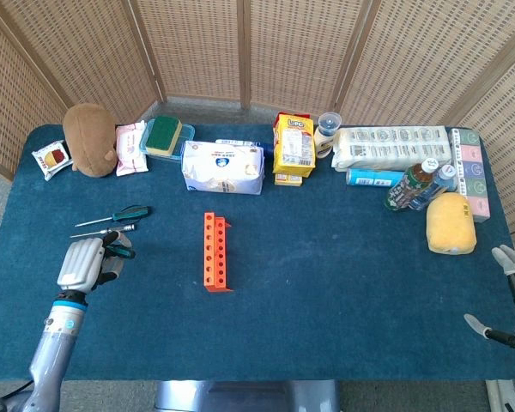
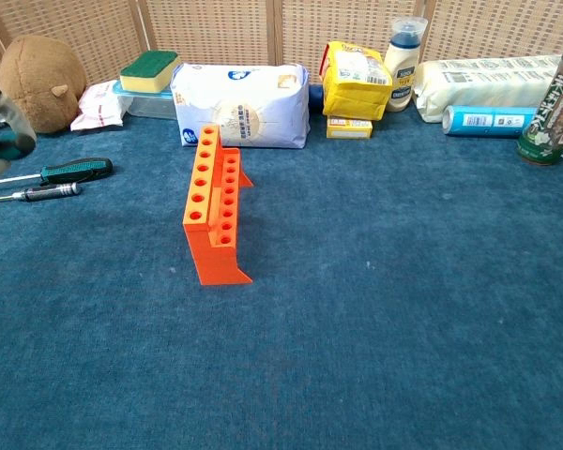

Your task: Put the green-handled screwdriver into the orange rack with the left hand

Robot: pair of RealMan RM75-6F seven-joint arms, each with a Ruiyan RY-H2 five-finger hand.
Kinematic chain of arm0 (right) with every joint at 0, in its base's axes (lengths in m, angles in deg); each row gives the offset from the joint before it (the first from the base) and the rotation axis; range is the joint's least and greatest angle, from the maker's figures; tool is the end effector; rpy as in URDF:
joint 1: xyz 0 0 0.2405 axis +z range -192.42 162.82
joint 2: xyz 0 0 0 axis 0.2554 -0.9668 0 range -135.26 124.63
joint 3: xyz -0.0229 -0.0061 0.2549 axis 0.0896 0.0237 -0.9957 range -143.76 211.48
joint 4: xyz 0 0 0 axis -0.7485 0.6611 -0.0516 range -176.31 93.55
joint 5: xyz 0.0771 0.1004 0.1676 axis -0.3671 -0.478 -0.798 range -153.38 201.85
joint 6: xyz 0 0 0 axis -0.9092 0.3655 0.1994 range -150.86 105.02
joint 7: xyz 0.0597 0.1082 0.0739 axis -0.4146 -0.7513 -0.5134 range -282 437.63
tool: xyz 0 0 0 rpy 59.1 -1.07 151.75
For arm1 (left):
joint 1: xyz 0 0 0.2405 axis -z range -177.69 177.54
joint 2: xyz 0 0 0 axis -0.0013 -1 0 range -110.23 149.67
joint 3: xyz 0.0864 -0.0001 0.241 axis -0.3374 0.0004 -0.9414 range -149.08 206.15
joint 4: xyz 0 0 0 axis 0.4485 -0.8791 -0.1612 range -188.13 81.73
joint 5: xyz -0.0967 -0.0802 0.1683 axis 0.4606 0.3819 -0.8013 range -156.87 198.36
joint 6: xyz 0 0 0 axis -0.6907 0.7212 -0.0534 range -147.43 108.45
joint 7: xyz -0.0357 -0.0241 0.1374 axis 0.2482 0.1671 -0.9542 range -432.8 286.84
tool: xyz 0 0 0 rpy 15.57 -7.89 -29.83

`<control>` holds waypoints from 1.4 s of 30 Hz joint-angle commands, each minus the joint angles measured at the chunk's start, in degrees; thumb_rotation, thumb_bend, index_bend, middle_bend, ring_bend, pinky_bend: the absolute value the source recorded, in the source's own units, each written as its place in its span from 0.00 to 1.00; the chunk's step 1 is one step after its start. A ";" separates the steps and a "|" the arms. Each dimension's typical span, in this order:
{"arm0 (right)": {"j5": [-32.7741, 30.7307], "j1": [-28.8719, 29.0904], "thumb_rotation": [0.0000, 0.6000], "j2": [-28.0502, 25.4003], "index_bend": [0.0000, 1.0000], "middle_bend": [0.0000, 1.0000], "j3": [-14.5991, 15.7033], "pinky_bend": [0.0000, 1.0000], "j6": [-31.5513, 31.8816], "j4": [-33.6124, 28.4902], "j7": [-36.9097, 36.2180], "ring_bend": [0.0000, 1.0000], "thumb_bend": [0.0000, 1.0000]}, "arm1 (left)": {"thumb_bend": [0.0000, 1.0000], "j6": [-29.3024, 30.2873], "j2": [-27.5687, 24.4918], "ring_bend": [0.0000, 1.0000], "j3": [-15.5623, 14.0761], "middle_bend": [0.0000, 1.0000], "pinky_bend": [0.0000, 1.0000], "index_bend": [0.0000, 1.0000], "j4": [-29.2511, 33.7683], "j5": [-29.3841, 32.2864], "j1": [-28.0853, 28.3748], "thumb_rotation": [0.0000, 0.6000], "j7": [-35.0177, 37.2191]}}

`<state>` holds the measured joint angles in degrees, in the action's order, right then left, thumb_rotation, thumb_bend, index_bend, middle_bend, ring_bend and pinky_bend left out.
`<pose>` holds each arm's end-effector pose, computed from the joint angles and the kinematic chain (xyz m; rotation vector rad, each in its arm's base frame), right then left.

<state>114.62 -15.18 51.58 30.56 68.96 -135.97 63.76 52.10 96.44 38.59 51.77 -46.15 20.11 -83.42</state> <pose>-0.3079 -0.1534 0.2067 1.2865 -0.9478 1.0839 -0.2132 0.2587 0.0676 -1.3932 -1.2543 -1.0707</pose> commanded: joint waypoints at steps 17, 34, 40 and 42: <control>-0.02 0.63 1.00 1.27 0.06 0.06 0.24 0.00 -1.21 -0.38 3.86 0.04 0.15 | 0.45 -1.56 -10.88 1.00 -5.44 1.00 1.00 0.50 0.14 -26.26 -0.65 1.00 71.63; -0.36 1.02 1.00 1.88 0.06 0.06 0.36 0.00 -2.08 -0.92 5.80 0.04 0.15 | 0.45 -3.26 -8.53 1.00 -8.94 1.00 1.00 0.50 -2.12 -31.28 4.63 1.00 90.56; -0.71 1.00 1.00 1.75 0.06 0.06 0.19 0.00 -2.00 -1.04 5.64 0.04 0.15 | 0.45 -5.66 -5.58 1.00 -8.71 1.00 1.00 0.50 -1.05 -29.33 7.00 1.00 88.40; -0.73 1.03 1.00 1.69 0.05 0.06 0.20 0.00 -2.08 -1.01 5.46 0.04 0.15 | 0.45 -6.20 -4.60 1.00 -8.50 1.00 1.00 0.50 -1.12 -28.11 7.44 1.00 87.77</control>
<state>113.90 -14.15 53.28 30.76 66.88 -136.98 69.22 46.64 90.83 29.77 50.49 -75.36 26.89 5.00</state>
